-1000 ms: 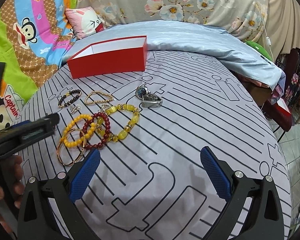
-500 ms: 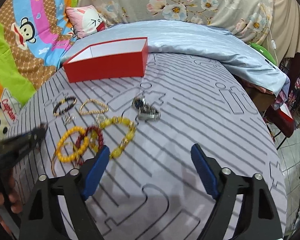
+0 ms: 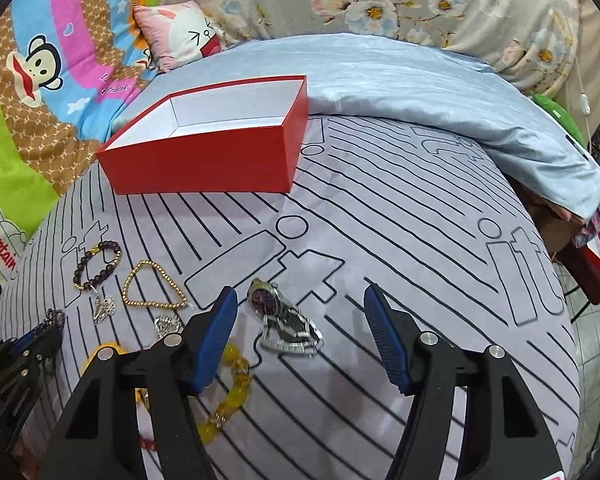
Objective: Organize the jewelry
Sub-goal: 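Grasp the silver purple-stone ring with the right gripper while the left gripper holds the bow bracelet, then carry the ring in the right gripper into the red box while the left gripper carries the bracelet there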
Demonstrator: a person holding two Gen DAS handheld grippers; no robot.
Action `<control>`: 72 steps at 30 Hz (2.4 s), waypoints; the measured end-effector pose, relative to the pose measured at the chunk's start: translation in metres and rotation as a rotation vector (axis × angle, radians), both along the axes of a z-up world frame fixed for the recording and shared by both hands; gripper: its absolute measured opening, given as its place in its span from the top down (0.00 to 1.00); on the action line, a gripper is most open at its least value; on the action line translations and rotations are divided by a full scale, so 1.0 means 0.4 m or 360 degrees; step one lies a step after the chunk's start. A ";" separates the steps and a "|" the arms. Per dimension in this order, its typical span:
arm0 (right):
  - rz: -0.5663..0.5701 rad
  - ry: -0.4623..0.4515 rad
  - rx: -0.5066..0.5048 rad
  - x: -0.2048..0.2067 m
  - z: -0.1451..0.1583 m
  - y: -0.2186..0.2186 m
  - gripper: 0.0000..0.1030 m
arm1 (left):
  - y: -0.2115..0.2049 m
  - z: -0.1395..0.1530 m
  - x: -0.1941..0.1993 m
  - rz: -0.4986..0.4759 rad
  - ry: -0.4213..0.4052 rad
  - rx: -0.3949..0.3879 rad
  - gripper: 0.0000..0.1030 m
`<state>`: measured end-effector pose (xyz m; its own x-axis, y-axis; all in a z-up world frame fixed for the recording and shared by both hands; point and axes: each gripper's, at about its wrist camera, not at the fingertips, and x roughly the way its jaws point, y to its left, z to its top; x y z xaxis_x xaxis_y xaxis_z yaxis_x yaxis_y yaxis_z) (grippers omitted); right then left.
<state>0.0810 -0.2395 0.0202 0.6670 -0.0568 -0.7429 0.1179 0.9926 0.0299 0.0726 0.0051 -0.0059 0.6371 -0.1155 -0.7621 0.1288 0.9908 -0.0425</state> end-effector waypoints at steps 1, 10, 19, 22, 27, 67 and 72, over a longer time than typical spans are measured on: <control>0.0015 0.0013 0.0011 0.010 -0.006 -0.002 0.39 | -0.001 0.000 0.001 0.0000 0.0000 0.0005 0.87; 0.0079 0.0111 0.0077 0.049 -0.043 -0.010 0.58 | -0.002 -0.003 0.003 -0.0003 0.0011 0.0007 0.86; 0.0096 0.0141 0.0138 0.024 -0.046 0.007 0.87 | -0.003 -0.003 0.003 -0.0003 0.0010 0.0010 0.86; 0.0081 0.0143 0.0175 0.011 -0.045 0.004 0.91 | -0.003 -0.004 0.004 -0.0004 0.0010 0.0013 0.86; 0.0046 0.0126 0.0218 -0.023 -0.027 0.003 0.91 | -0.004 -0.004 0.004 -0.0004 0.0010 0.0015 0.86; 0.0221 -0.0184 0.0245 0.283 0.294 0.028 0.91 | -0.088 0.350 0.403 -0.0195 -0.0273 -0.0120 0.88; 0.0201 -0.0102 0.0266 0.440 0.252 0.018 0.91 | -0.128 0.325 0.557 -0.0227 -0.0216 -0.0149 0.88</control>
<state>0.2569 -0.2323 0.1209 0.7071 0.1508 -0.6909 -0.0145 0.9799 0.1990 0.2956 -0.0461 0.1242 0.7053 -0.2778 -0.6522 0.2781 0.9547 -0.1060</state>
